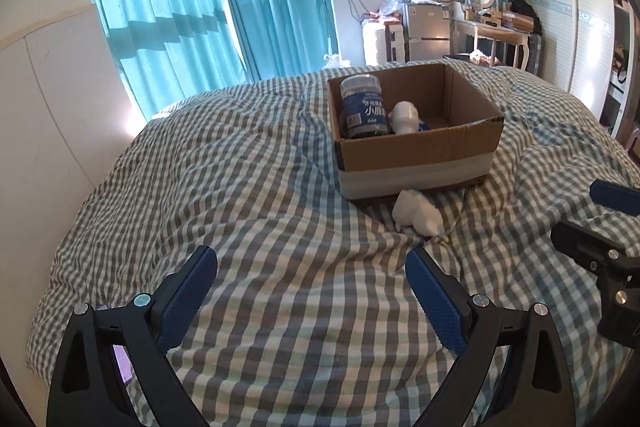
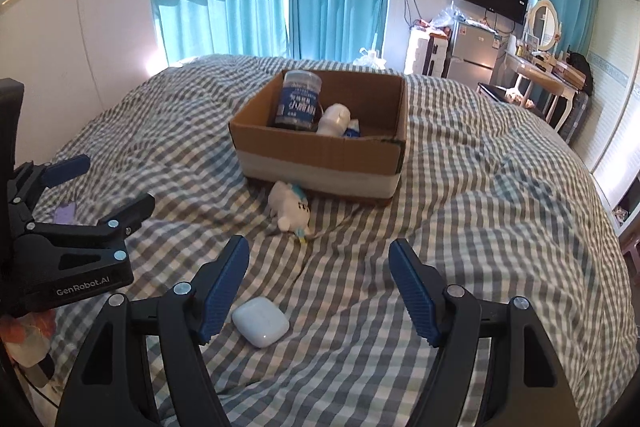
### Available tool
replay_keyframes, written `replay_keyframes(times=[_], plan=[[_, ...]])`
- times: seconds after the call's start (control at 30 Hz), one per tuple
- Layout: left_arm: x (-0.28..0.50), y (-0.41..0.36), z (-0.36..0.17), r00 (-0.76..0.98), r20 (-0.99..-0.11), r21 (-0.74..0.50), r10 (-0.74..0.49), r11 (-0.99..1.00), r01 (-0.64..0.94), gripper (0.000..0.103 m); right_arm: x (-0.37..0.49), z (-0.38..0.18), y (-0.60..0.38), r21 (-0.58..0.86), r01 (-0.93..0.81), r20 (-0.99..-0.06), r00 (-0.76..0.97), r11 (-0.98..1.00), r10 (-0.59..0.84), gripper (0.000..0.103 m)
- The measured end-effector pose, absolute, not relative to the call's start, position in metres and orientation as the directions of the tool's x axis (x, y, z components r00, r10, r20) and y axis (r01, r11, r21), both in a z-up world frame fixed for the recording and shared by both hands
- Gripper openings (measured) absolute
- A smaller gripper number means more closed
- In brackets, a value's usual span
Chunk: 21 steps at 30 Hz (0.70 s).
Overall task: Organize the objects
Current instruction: 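Withdraw both grippers from the box toward the remaining items, then grasp the white earbud case with the right gripper while left grasps plush toy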
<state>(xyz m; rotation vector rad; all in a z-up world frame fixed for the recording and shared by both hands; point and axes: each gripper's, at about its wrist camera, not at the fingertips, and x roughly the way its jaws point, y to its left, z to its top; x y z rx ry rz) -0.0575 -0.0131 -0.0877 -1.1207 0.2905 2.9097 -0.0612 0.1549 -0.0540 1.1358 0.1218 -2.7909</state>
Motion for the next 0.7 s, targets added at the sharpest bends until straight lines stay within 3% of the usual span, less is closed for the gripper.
replay_keyframes(times=[0.7], plan=[[-0.059,-0.022,-0.126,-0.689,-0.719,0.171,-0.091,-0.984,-0.048,0.098,-0.082,-0.147,0.130,0.034,0.206,-0.837,-0.528,-0.978,-0.141,0.072]])
